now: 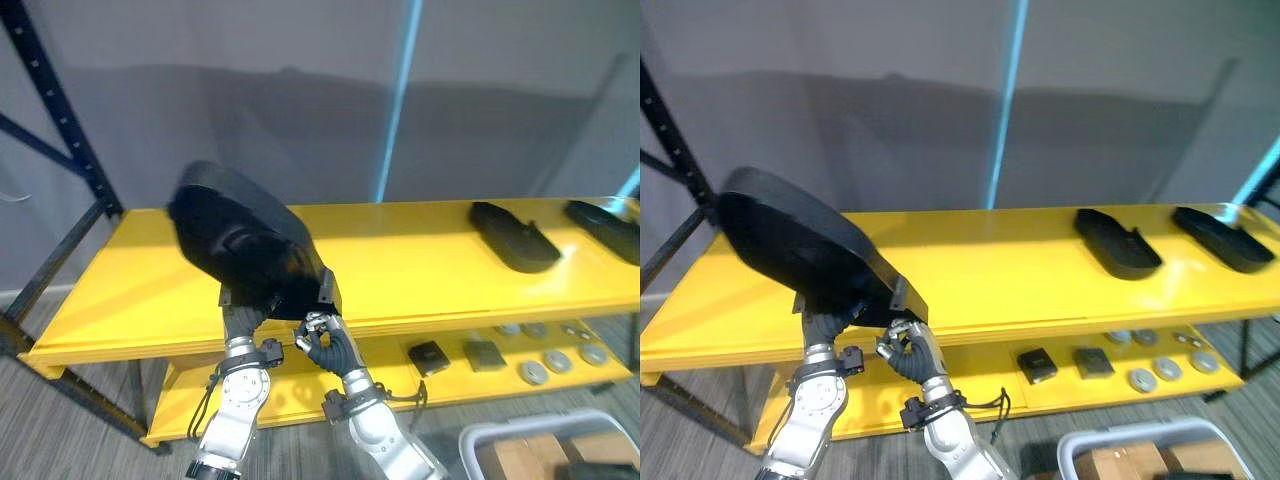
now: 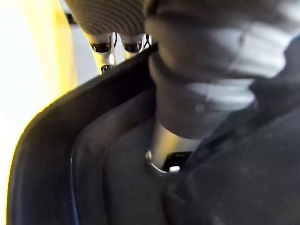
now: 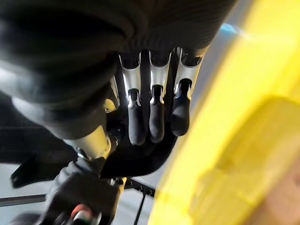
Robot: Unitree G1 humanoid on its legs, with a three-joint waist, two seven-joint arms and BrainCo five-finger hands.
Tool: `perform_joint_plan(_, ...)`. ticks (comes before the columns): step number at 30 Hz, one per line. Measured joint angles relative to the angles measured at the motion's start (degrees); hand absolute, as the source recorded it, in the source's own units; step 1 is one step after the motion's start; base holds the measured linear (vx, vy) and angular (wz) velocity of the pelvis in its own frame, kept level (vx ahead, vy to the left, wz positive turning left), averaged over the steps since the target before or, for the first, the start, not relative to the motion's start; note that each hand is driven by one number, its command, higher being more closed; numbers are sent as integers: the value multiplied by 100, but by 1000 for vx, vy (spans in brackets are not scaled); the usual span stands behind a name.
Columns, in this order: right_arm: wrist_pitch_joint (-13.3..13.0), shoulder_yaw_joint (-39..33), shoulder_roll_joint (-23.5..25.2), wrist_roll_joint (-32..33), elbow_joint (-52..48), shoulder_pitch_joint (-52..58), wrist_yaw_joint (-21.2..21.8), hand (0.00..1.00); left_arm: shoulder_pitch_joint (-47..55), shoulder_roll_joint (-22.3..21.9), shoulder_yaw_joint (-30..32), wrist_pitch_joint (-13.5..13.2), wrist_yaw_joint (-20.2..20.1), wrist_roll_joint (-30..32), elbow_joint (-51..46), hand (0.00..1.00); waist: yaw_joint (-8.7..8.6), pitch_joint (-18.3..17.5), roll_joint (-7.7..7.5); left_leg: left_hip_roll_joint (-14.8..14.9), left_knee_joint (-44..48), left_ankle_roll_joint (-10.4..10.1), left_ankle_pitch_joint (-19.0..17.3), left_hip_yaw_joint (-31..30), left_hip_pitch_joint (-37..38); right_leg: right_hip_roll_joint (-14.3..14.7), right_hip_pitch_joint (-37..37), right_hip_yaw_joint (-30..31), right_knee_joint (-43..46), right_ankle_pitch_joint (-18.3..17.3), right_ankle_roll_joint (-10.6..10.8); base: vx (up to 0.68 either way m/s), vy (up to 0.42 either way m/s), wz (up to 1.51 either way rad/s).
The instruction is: Walk over and take plastic housings, then place them on the shelf
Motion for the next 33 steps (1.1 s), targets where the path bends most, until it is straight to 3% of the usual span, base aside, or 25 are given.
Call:
perform_joint_plan(1,-23,8,-68,141,0,160,116,0,-68,-3,7,4,1,60,-1,100,-13,-8,117,216,82,-140,-98,24,-68,207,180,-125,-411,137,-102,206,-222,-8)
perform_joint_plan(4,-91,150,-276,518,-7,601,531,0,-436,-34,-8,7,-40,55,273,100,-183,-8,150,561,92,-305,-193,-171,-110,560,642,-462,-1175,393,-284,149,-130,20)
perform_joint_plan(7,-112,175,-524,863,-33,910,914,0,-901,-25,41,27,-90,-70,829,100,-290,24,204,612,97,-396,-109,-327,-277,580,692,-770,-1279,386,-298,72,-76,53)
perform_joint_plan(10,-117,88,-752,1274,-260,1427,1209,0,-1311,42,272,133,-207,-462,1400,100,-329,69,252,613,70,-424,17,-79,-396,529,663,-895,-1321,384,-300,14,-4,28)
perform_joint_plan(12,-144,-62,-877,1575,-818,2011,1373,0,-1679,352,432,204,-376,-885,1757,100,-380,99,299,605,-93,-413,134,58,-406,510,583,-874,-1325,383,-304,-5,9,2)
perform_joint_plan(16,-183,-337,-929,1575,-1206,2502,1439,0,-2465,938,366,210,-519,-1783,2367,100,-570,134,295,627,-365,-358,246,460,-448,547,402,-760,-1423,485,-374,-46,30,-13)
perform_joint_plan(19,-184,-569,-970,1572,-1435,2771,1424,0,-3301,1402,-79,227,-752,-2674,2985,100,-703,214,287,620,-463,-357,250,759,-435,556,335,-496,-1639,690,-354,-20,34,-35)
perform_joint_plan(25,-159,-542,-1053,1545,-1435,2793,1400,0,-4596,1751,-1209,462,-1229,-3851,4302,100,-992,425,290,613,-499,-345,258,1084,-438,580,197,-269,-1692,793,-327,22,19,-23)
perform_joint_plan(33,-31,-255,-1070,1537,-1357,2660,1391,0,-5195,1784,-1769,690,-1470,-4742,4918,100,-1124,613,311,611,-489,-340,267,1306,-522,594,30,-117,-1711,813,-341,45,19,-10)
